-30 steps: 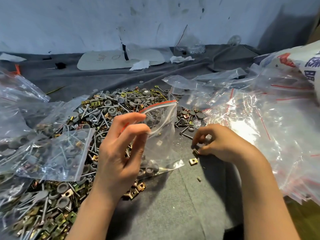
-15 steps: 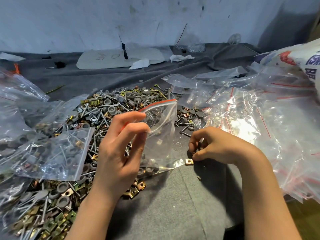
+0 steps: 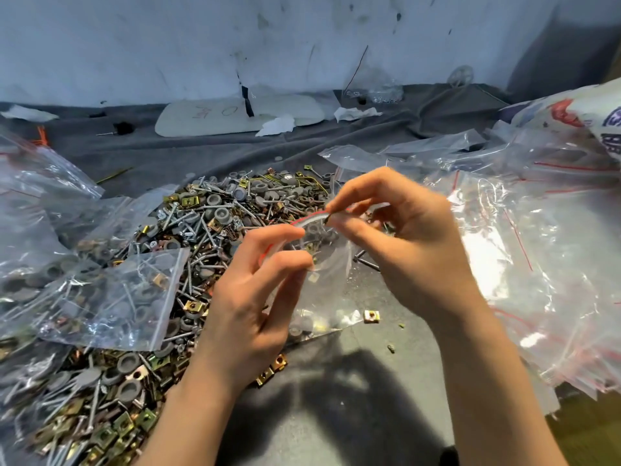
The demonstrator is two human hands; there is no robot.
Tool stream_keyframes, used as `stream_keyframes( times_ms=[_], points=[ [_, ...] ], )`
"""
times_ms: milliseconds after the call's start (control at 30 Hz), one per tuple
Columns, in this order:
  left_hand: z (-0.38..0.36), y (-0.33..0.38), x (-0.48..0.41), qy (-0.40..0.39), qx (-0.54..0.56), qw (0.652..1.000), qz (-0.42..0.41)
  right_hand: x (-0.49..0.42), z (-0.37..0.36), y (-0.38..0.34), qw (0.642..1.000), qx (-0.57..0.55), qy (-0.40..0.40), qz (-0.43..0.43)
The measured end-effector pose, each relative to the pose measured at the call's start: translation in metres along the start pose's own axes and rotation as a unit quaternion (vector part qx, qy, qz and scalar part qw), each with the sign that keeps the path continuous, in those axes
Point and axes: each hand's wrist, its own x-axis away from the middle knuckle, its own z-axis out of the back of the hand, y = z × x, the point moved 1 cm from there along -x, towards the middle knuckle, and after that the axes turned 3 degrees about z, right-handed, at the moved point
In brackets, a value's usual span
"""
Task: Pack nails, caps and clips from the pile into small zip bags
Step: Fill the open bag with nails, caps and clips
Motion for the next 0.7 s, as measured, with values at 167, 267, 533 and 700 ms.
stream_keyframes(
  times_ms=[167, 267, 533, 700],
  points=[
    [0.006, -0.004, 0.001, 0.026, 0.025, 0.999, 0.023, -0.002, -0.002, 0.001, 0.997, 0.071, 0.026, 0.005],
    [0.009, -0.008, 0.002, 0.075, 0.085, 0.991, 0.076, -0.002, 0.013, 0.006, 0.993, 0.048, 0.085, -0.071],
    [0.011, -0.010, 0.001, 0.139, 0.099, 0.980, 0.102, 0.018, 0.016, 0.037, 0.833, 0.279, -0.353, -0.321],
    [0.011, -0.007, 0.000, 0.126, 0.101, 0.981, 0.106, 0.017, 0.009, 0.038, 0.831, 0.288, -0.371, -0.297]
  ],
)
